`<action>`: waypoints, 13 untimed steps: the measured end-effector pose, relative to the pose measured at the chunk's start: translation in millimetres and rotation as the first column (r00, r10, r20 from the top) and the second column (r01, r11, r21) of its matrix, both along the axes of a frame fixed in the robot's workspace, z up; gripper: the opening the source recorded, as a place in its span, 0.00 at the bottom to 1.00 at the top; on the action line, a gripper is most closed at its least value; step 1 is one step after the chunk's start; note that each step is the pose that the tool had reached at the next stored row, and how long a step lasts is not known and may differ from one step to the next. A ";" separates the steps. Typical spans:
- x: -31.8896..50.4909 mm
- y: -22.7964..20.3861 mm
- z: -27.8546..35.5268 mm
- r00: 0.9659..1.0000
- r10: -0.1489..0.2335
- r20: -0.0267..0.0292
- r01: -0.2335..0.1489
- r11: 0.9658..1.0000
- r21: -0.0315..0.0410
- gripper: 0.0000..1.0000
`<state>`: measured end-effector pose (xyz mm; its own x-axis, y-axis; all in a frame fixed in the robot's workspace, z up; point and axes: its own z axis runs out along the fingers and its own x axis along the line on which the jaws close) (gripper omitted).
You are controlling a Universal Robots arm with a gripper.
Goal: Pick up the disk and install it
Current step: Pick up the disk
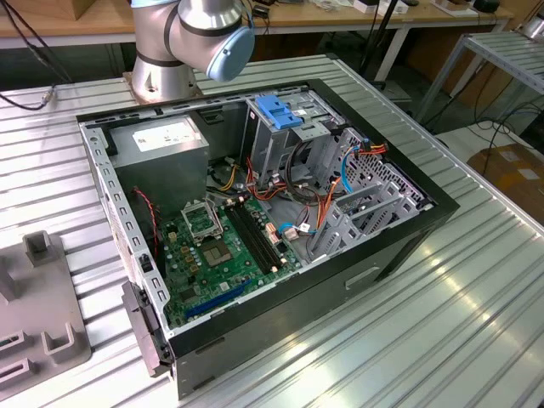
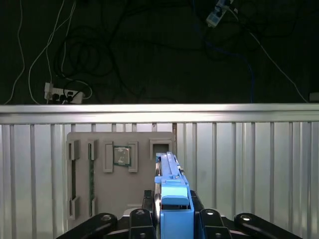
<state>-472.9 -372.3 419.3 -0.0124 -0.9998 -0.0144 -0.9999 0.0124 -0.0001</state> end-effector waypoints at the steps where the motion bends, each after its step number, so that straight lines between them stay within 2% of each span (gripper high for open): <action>1: 0.0 0.0 7.1 1.000 0.000 0.000 0.000 1.000 0.000 0.37; 3: 0.0 0.0 16.4 1.000 0.000 0.000 0.000 1.000 0.000 0.37; 4: 0.0 0.0 26.4 1.000 0.000 0.000 0.000 1.000 0.000 0.37; 5: 0.0 0.0 33.9 1.000 0.000 0.000 0.000 1.000 0.000 0.37; 7: 0.0 0.0 42.2 1.000 0.000 0.000 0.000 1.000 0.000 0.37; 8: 0.0 0.0 50.3 1.000 0.000 0.000 0.000 1.000 0.000 0.37; 9: 0.0 0.0 54.4 1.000 0.000 0.000 0.000 1.000 0.000 0.37; 11: 0.0 0.0 66.8 1.000 0.000 0.000 0.000 1.000 0.000 0.37; 13: 0.0 0.0 72.1 1.000 0.000 0.000 0.000 1.000 0.000 0.37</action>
